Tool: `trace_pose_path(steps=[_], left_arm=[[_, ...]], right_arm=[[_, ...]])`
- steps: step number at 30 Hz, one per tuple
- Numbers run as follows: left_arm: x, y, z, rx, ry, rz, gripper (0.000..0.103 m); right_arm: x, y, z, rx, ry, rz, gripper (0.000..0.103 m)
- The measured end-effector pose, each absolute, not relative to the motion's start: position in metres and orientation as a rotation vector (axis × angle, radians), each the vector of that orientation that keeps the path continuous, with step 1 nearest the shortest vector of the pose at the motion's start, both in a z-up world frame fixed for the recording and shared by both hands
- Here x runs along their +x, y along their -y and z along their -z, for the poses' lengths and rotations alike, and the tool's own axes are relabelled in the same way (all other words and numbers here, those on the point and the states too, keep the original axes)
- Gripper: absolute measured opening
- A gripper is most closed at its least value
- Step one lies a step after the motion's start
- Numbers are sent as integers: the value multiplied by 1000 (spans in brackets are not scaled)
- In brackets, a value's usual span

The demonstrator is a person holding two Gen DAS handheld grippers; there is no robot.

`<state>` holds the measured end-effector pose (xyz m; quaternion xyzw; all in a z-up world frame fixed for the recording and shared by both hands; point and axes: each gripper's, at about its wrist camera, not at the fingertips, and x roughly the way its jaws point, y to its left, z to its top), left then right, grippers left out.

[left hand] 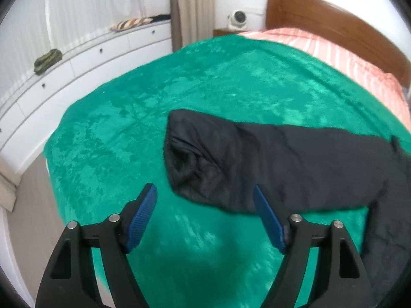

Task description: Fold large clothes

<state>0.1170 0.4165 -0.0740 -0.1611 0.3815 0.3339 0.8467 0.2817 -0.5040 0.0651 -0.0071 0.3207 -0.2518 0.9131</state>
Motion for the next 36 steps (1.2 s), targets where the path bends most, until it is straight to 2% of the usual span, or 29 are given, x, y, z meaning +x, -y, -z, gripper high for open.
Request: trace_pose_path(steps=[4,6,7,8,9,11,13,15,17,19,23,26,28,29,33,36], left_arm=[[117,-372,77,-311,-819,-612,80],[122,-344,84,-266,-846,-567,81],[126,-332,88,-241,-858,-556,81],[129,-321,91,-216,-872,-544,81],[129,-309,93,-199,-885,-524,80],[126,-290,95,-196,-899,-464,81],[120,-272,94,-214,-906,-382,82],[113,-256,91,-243,-889,-313,88],[107,-235,89,-265,-858,-238,93],[108,-209,91,-266,-842,-159,93],[112,-168,111,-194,-871,-91,93],[112,-155,136,-172,-923,-80,93],[108,-157,149,-178,-938,-85,97],[104,-158,150,-188,-927,-93,103],[102,-168,154,-240,-911,-102,103],[102,-162,156,-227,-887,-142,103]], right_arm=[[260,579,18,121,-916,590,29],[253,594,77,202,-1053,613,41],[248,598,103,232,-1109,628,52],[239,602,118,277,-1109,628,61],[228,603,124,322,-1066,627,62],[205,599,117,361,-993,650,72],[189,589,101,362,-941,634,72],[171,556,73,292,-874,604,73],[147,516,50,255,-823,501,79],[130,472,43,288,-819,338,82],[105,366,70,407,-882,-55,82],[94,301,108,417,-944,-144,82],[106,273,131,355,-1001,-85,82],[101,260,134,306,-985,-56,83],[103,243,134,251,-980,-51,93],[103,260,135,270,-976,-62,95]])
